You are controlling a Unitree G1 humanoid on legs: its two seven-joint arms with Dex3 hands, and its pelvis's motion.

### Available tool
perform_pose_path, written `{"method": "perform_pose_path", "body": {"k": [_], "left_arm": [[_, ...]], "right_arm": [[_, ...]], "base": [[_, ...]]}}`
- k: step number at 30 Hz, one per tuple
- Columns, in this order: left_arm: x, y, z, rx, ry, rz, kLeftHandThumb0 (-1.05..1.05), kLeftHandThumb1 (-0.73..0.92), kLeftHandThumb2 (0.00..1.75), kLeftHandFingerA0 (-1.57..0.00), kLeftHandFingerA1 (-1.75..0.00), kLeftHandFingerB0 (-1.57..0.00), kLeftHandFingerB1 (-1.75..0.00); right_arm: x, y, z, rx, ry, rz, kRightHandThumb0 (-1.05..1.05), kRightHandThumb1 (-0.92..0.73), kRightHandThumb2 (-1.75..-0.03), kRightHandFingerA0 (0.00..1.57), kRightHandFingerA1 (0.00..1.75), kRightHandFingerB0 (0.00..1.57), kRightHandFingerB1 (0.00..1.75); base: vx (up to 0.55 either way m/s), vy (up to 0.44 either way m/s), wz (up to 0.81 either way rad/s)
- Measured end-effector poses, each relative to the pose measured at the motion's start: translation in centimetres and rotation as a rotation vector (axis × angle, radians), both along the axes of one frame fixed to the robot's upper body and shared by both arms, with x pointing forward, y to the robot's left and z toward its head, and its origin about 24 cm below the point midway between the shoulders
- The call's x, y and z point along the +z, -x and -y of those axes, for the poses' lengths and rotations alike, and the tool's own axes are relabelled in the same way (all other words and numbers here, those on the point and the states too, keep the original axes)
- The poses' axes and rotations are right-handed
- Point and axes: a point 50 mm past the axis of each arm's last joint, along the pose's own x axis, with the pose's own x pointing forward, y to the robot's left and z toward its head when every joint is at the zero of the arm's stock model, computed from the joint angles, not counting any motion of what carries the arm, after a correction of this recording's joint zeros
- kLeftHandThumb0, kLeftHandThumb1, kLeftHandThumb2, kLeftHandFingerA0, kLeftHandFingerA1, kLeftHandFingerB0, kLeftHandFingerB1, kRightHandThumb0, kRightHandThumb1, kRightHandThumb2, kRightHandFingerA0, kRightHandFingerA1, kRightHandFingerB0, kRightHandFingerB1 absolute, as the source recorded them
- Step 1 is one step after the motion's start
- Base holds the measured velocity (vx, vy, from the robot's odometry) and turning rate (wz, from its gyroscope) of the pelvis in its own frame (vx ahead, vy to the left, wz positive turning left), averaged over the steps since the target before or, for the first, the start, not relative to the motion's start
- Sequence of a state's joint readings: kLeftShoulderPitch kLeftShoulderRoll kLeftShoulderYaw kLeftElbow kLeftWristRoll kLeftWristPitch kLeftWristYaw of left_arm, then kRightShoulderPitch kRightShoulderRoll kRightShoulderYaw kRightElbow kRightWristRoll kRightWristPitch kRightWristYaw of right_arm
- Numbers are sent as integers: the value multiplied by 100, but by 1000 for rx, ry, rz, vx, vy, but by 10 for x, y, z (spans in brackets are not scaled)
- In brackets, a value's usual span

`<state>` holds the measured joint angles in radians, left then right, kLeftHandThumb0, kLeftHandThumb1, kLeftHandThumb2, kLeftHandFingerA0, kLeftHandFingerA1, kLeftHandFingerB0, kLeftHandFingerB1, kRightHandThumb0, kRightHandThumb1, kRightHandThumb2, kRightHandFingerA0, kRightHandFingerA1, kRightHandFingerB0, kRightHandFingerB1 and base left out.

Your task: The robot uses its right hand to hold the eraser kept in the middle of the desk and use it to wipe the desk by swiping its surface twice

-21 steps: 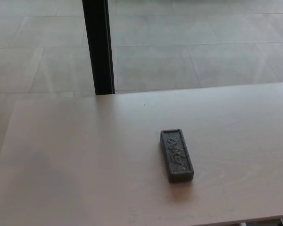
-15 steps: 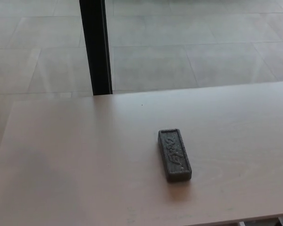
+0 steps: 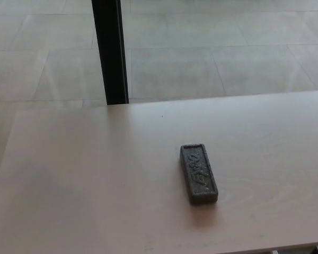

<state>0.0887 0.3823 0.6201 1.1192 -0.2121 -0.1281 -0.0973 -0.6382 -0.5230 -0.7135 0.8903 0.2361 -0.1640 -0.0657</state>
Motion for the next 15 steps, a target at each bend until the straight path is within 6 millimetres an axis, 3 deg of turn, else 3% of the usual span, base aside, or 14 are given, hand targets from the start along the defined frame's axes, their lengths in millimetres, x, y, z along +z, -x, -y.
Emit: {"method": "perform_pose_path", "body": {"k": [1, 2, 3, 4, 5, 7, 8, 9, 10, 11, 15], "left_arm": [[0, 0, 0, 1, 0, 0, -71, 80, 64, -52, -109, -45, -82], [0, 1, 0, 1, 1, -1, -71, 79, 63, -53, -107, -47, -83], [0, 1, 0, 2, 2, -2, -69, 81, 63, -53, -107, -47, -83], [-1, 1, 0, 2, 3, -2, -69, 80, 63, -54, -110, -48, -85], [-1, 1, 0, 2, 3, -2, -69, 80, 63, -53, -109, -48, -82], [-1, 1, 0, 3, 4, -2, -69, 80, 63, -53, -110, -46, -81], [-1, 1, 0, 4, 5, -3, -69, 80, 63, -53, -110, -46, -81], [-1, 1, 0, 4, 5, -3, -68, 80, 62, -53, -110, -46, -81], [-1, 1, 0, 4, 6, -2, -67, 80, 63, -55, -108, -46, -79], [-1, 1, 0, 4, 6, -2, -67, 81, 64, -54, -110, -46, -81], [-1, 1, 1, 4, 7, 0, -69, 81, 63, -53, -111, -45, -81]], "right_arm": [[13, -5, -4, 15, 28, 36, -19, -63, -97, 104, 127, 94, 85], [23, -9, -8, 29, 50, 62, -23, -61, -97, 107, 127, 94, 88], [30, -13, -13, 43, 67, 83, -20, -65, -89, 98, 108, 90, 98], [43, -20, -23, 77, 98, 123, -22, -69, -83, 92, 101, 89, 96], [45, -21, -25, 84, 104, 129, -22, -55, -98, 90, 130, 89, 107], [58, -31, -43, 142, 141, 174, -18, -53, -110, 98, 161, 86, 127], [62, -35, -53, 173, 157, 188, -18, -53, -110, 98, 161, 86, 127], [64, -37, -59, 190, 164, 195, -19, -56, -115, 124, 136, 92, 112], [67, -42, -73, 237, 179, 210, -20, -53, -119, 132, 146, 95, 122], [68, -45, -79, 255, 185, 215, -11, -49, -127, 102, 175, 83, 148], [71, -63, -140, 443, 218, 245, -11, -45, -133, 108, 175, 84, 154]], "base": [[0, 0, 0], [0, 0, 0], [0, 0, 0], [0, 0, 0], [0, 0, 0], [0, 0, 0], [0, 0, 0], [0, 0, 0], [0, 0, 0], [0, 0, 0], [0, 0, 0]]}}
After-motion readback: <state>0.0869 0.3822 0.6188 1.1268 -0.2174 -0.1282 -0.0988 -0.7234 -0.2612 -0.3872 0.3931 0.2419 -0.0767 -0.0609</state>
